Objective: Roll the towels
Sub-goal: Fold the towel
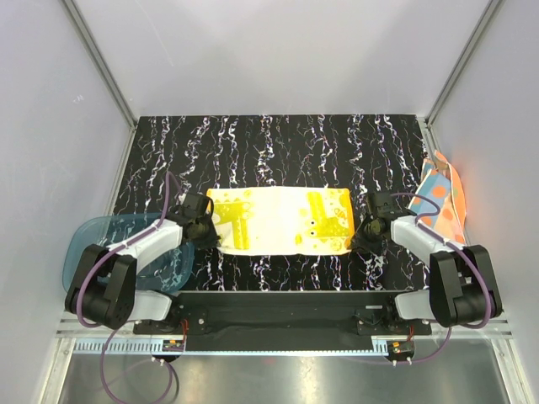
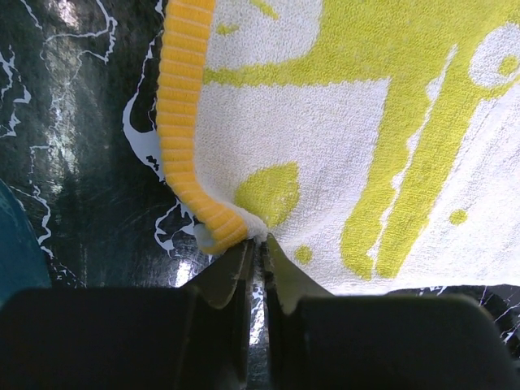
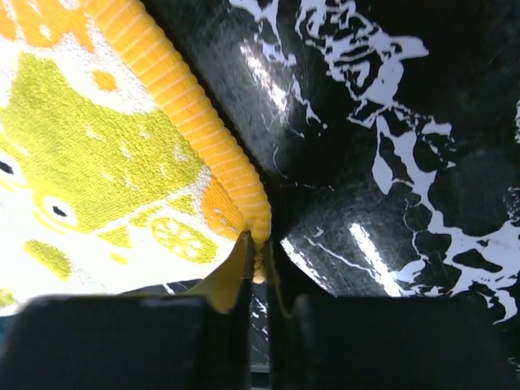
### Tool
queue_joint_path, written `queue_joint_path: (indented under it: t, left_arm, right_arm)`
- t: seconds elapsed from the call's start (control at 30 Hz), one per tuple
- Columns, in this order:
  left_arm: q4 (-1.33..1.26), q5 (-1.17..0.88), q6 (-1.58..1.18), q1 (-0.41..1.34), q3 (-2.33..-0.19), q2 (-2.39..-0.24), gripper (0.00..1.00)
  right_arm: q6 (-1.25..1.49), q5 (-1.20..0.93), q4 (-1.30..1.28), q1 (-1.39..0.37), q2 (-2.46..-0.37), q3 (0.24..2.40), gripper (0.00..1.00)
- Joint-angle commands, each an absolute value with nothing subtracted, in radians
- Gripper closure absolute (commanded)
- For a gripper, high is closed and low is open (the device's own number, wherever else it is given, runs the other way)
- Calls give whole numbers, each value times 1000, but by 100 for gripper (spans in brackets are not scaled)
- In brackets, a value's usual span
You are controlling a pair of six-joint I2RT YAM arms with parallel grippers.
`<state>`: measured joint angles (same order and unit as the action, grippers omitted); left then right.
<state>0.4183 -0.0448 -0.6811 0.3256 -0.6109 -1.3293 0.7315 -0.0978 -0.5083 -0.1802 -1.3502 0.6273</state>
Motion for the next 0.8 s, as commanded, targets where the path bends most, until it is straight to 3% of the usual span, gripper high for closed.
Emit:
queue_joint_path:
  t: [0.0, 0.3, 0.77]
  left_arm:
    - [414, -26, -663, 327, -632, -1342, 91]
    - [482, -58, -655, 328, -670, -1301, 93]
    - [632, -66, -635, 385, -770, -1218, 95]
  right_arm:
    - [738, -146, -526, -176, -1284, 627, 96]
    - [759, -54, -747, -97, -979, 724, 100]
    - [718, -69, -804, -97, -972, 761, 100]
